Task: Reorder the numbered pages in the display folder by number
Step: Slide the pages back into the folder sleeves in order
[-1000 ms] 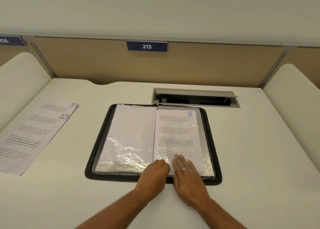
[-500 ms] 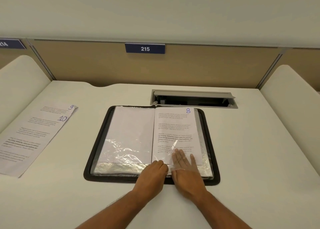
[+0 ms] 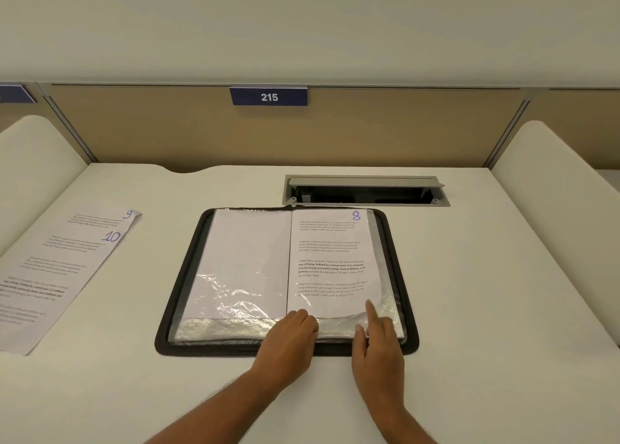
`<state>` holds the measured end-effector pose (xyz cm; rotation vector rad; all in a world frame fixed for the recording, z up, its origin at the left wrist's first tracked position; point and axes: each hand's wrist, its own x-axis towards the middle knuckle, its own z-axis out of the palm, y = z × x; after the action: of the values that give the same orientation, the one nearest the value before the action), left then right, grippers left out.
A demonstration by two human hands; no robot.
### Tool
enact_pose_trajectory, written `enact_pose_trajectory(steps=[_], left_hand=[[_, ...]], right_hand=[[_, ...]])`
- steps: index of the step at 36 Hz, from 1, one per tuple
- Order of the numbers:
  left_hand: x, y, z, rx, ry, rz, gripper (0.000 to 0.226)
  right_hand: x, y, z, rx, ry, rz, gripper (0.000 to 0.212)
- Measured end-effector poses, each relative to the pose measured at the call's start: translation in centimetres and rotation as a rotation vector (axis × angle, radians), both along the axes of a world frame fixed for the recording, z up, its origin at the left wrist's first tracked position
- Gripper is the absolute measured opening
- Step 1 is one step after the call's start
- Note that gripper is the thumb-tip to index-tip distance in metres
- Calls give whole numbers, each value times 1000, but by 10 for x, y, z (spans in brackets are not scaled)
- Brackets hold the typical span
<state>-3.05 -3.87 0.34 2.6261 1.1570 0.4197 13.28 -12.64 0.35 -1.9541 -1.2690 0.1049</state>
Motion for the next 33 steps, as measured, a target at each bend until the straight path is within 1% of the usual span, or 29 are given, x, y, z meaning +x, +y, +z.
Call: enact_pose_trajectory(steps=[2,4,6,8,9,11,15,19,23,25,28,30,33], left_hand=[[-1,1,-1,-1,2,10,21],[-2,1,-2,3,-4,7,20],[-2,2,-2,10,-13,-6,18],[-1,3,-3,15,-12,-15,14],[-1,4,-3,17,-9,-20,13],[-1,4,-4,15,1,-40,12],[1,3,-5,-6,8,-79,11],[1,4,-2,-51,14,-110,9],[3,4,10,-164,-22,-117,15],[5,5,17,-249,-97,-66,16],[8,11,34,-397,-255,64,12],[9,18,47,-466,-364,144,10],[6,28,67,-555,-513,231,17]], right_hand=[[3,2,4,14,-25,-41,53],[6,4,7,31,-44,-71,51],[10,4,8,36,-34,-95,43],[11,4,10,55,33,-112,32],[11,3,11,67,89,-117,29],[10,2,13,80,227,-139,29],[11,13,26,22,598,-320,36],[23,26,23,-9,785,-499,43],[32,32,19,-28,980,-539,39],[28,36,25,-23,979,-507,34],[10,39,44,10,861,-401,22],[-7,41,59,38,787,-319,17],[-36,47,73,41,675,-182,15]])
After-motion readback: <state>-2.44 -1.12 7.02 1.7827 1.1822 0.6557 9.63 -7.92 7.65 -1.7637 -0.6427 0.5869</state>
